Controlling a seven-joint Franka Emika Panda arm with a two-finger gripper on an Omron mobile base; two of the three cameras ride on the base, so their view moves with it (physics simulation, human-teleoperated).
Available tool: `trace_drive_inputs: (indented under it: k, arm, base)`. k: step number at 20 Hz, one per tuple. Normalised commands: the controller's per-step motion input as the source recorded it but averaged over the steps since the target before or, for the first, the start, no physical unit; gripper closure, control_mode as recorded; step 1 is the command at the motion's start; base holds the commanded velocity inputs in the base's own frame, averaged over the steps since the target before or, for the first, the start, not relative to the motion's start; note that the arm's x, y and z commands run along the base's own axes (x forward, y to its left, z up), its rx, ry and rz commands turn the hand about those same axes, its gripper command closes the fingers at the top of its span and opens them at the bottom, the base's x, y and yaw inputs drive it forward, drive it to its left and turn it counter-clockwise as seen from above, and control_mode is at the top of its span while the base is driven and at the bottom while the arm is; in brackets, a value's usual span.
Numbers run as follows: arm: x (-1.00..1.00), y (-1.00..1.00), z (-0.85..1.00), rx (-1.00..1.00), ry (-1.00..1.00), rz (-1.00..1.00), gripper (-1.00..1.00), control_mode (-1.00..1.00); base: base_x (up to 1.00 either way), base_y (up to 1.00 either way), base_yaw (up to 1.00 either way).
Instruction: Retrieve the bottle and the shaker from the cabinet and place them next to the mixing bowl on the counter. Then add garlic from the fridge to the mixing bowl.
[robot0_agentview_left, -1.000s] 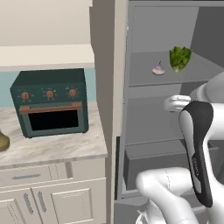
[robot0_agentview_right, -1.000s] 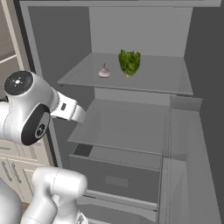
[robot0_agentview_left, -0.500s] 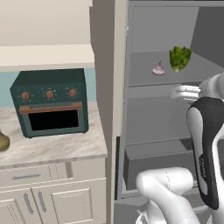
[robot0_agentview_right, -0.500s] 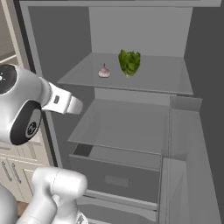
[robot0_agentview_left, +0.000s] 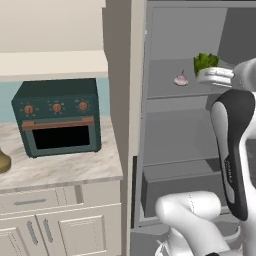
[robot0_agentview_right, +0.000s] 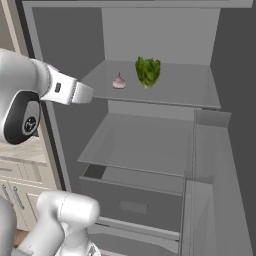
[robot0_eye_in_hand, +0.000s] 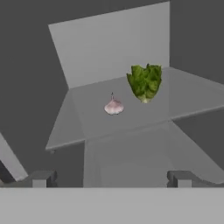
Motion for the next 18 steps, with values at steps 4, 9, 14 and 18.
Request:
trace_drive_inputs:
  k: [4,9,14,18]
  arm:
    - [0.62,-0.3,0.13,0.0,0.06,0.0,-1.0,-1.0]
    - [0.6,-0.23,0.0,0.0,0.16,0.16,-1.0,-1.0]
    - [0.18,0.01,-0.31,0.0,0.08,0.12,-1.0,-1.0]
    - [0.34,0.06,-0.57,-0.01,-0.01,0.0,-1.0,-1.0]
  base:
    - [0.0,0.0,0.0]
    - [0.0,0.0,0.0]
    - [0.0,0.0,0.0]
    - [0.0,0.0,0.0]
